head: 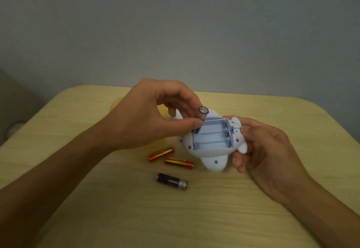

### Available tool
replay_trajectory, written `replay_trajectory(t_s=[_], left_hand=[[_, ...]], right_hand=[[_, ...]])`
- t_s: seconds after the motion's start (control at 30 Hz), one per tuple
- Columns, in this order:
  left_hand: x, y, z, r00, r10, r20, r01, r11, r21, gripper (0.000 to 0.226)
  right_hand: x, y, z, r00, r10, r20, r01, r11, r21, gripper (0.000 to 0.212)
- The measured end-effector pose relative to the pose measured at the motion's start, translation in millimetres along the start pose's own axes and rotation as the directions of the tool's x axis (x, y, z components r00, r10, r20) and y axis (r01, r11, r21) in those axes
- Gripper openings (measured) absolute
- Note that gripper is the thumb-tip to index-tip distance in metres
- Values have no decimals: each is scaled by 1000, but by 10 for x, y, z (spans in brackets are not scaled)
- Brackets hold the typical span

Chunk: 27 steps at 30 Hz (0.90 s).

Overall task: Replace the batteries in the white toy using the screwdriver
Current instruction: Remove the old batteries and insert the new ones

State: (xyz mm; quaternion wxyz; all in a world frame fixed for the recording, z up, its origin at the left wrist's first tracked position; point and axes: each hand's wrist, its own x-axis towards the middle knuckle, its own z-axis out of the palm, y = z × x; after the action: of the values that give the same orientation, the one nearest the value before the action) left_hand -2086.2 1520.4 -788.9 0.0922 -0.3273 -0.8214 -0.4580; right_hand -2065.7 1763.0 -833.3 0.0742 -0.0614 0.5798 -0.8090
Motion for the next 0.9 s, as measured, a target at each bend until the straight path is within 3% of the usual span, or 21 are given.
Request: replay_trajectory(t_s=[0.17,0.3,0.4,0.63,0.9], left_hand=[[-101,-80,-224,996,-61,-69,62,998,12,20],[-228,-236,-440,993,-117,-12,114,940,321,19],[-327,-319,-529,983,-180,44,140,876,462,25],[-340,-367,-442,958,-249,145,126,814,567,28],[-324,-299,-402,967,-199,159,80,830,552,26]], right_hand=[[20,31,-5,1000,-19,-17,19,1000,-10,35],[20,31,0,1000,-7,-30,7,1000,-3,33],[21,28,8,999,-7,-35,7,1000,-4,34],[13,27,-11,999,-8,-31,7,1000,-24,35],[-12,-13,33,999,14,-51,-14,1000,-4,33]])
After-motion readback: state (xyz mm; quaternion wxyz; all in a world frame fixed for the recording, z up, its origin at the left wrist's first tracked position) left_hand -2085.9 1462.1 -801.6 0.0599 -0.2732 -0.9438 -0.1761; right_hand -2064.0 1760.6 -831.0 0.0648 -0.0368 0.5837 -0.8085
